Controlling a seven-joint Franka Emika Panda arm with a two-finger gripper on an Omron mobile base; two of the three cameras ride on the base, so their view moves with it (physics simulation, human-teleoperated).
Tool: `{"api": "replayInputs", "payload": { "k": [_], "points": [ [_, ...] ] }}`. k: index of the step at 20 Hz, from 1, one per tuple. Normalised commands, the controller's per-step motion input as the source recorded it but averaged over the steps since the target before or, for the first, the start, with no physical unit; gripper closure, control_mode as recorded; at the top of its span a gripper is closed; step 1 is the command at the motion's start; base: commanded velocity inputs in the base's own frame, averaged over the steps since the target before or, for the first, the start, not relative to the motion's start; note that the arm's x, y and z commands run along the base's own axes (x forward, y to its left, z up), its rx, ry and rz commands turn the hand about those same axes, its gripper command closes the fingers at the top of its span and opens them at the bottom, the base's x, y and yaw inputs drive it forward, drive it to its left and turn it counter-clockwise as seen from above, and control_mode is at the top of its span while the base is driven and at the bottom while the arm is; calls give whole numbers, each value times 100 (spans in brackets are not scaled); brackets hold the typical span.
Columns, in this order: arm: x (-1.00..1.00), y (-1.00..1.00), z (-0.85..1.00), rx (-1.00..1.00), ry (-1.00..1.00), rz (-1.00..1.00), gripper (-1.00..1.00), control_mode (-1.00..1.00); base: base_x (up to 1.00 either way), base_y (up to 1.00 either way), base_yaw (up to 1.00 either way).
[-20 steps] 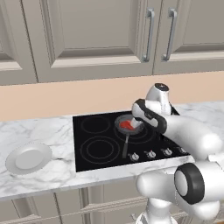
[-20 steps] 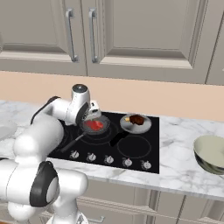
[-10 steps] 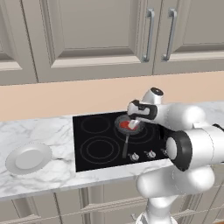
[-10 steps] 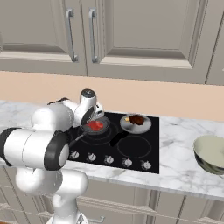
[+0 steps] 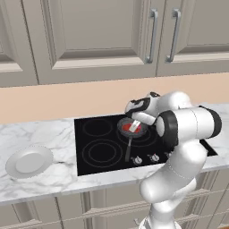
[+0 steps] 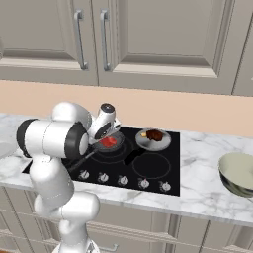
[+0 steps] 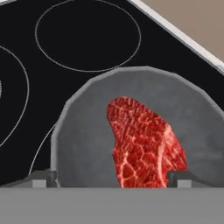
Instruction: Place one of the steaks on the plate and the other in the bowl. Then place the bowl in the fridge.
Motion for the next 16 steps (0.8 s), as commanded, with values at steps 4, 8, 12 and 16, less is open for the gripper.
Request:
{"api": "replayInputs", "payload": {
  "k": [4, 8, 12, 16],
  "points": [
    [54, 1, -38, 0, 0, 11, -100, -100, 0, 0, 0],
    [46, 9, -25, 0, 1, 9, -100, -100, 0, 0, 0],
    [36, 19, -24, 0, 3, 7, -100, -100, 0, 0, 0],
    [26, 18, -43, 0, 3, 7, -100, -100, 0, 0, 0]
  ]
}}
